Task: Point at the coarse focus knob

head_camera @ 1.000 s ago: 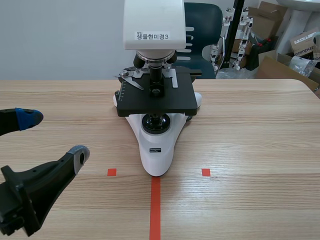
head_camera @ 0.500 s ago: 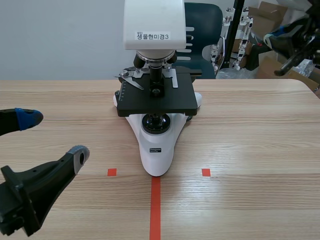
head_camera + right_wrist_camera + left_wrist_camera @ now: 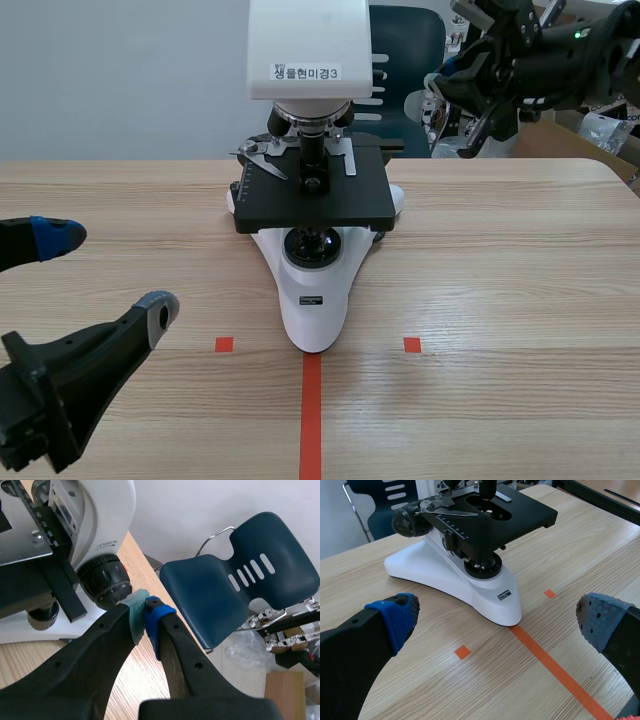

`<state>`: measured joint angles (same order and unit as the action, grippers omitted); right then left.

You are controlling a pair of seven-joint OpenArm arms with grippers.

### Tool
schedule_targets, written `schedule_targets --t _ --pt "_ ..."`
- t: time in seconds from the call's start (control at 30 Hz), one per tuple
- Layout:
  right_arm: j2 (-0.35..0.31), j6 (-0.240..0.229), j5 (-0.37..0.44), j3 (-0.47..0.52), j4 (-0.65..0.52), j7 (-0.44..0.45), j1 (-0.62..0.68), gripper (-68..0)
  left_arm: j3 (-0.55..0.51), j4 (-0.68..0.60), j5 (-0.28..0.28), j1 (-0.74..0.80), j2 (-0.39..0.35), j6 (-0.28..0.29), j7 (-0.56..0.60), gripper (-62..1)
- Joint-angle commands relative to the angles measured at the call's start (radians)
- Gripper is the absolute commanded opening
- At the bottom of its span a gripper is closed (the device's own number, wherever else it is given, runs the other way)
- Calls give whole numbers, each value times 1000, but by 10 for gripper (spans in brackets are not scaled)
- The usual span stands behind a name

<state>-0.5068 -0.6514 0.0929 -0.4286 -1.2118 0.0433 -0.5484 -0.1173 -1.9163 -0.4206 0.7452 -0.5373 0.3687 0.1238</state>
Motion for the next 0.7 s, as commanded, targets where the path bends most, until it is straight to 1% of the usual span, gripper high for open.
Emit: schedule_targets --t 0.0,0.17,0.23,0.3,0.37,0.47,0.5,0.6,0.67 --pt "-4 8 3 9 34 3 -52 -667 -3 -9 -10 2 5 1 14 14" --pt "45 7 -17 8 183 21 -117 -667 -3 -9 -10 2 5 1 14 14" --pt "68 3 -53 8 240 51 -137 -667 -3 -9 -10 2 5 1 14 14" --pt "81 -5 -93 8 274 81 -151 -667 -3 -9 -10 2 5 1 14 14" --pt "86 -7 -117 8 283 103 -153 -668 -3 -9 -10 2 5 1 14 14" --pt "86 -17 -116 8 283 119 -153 -668 -3 -9 -10 2 5 1 14 14" --pt "86 -31 -116 8 283 124 -156 -668 -3 -9 -10 2 5 1 14 14" --pt "85 -94 -116 8 283 141 -156 -668 -3 -9 -10 2 5 1 14 14" --pt "85 -94 -116 8 283 146 -156 -668 -3 -9 -10 2 5 1 14 14"
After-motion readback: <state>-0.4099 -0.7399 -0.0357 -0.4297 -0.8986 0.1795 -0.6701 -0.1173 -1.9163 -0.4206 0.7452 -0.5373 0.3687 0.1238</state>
